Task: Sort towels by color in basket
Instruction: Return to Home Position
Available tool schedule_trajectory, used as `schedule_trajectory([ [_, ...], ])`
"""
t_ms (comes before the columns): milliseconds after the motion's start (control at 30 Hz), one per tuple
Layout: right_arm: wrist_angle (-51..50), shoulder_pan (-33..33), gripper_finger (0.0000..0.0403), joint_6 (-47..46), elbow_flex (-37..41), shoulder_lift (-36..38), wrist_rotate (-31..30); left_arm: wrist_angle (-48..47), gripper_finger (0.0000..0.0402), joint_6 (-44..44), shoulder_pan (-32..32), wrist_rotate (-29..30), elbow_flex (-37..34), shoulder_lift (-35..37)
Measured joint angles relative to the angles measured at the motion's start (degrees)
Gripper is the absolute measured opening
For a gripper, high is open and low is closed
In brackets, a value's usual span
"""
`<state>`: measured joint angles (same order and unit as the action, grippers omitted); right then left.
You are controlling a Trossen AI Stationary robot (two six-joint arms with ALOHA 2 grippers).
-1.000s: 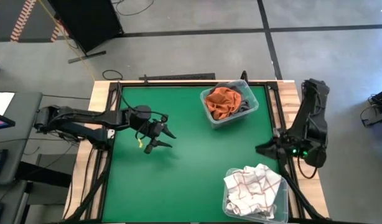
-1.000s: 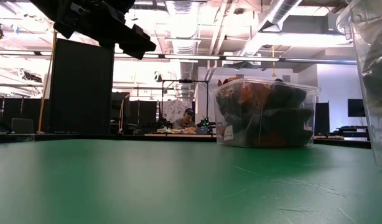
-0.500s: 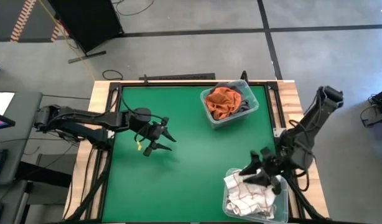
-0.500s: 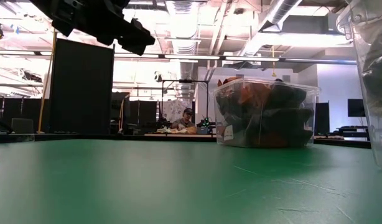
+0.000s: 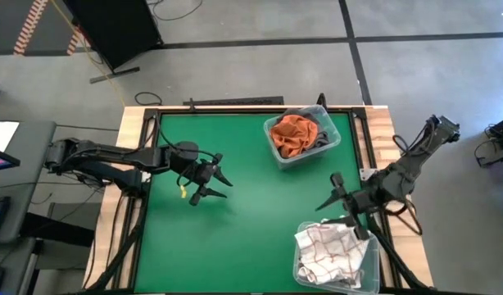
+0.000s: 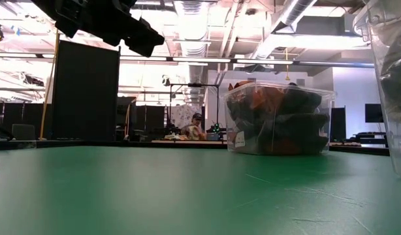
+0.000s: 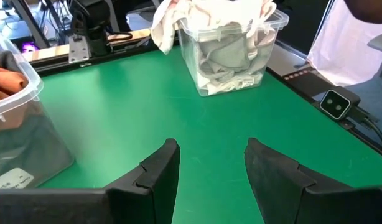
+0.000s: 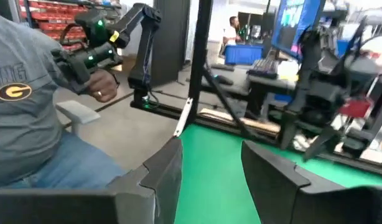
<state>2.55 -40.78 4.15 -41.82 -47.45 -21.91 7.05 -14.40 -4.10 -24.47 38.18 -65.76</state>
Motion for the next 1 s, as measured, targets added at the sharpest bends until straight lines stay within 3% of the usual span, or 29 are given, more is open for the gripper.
schedule_trajectory([
  [233,-0.2,6.1,0.0193,4.5,8.0,10.0,4.7,0.0,0.0171,-0.7,0.0,0.9,0.0,0.0],
  [467,8.9,13.5,0.0193,5.4,21.0,21.7,10.0,-0.1,0.0171,-0.6,0.0,1.3,0.0,0.0],
  [800,4.5,17.4,0.0193,3.9,30.6,40.1,10.3,0.4,0.0171,-2.3,-2.2,4.2,-0.2,1.1],
  [933,0.3,18.2,0.0193,2.1,33.2,47.5,10.2,3.8,0.0171,-1.7,-4.5,4.3,-4.9,5.1],
  [1000,-0.3,18.8,0.0193,1.2,33.4,47.3,9.8,6.0,0.0171,-0.1,-6.3,4.3,-8.8,8.6],
])
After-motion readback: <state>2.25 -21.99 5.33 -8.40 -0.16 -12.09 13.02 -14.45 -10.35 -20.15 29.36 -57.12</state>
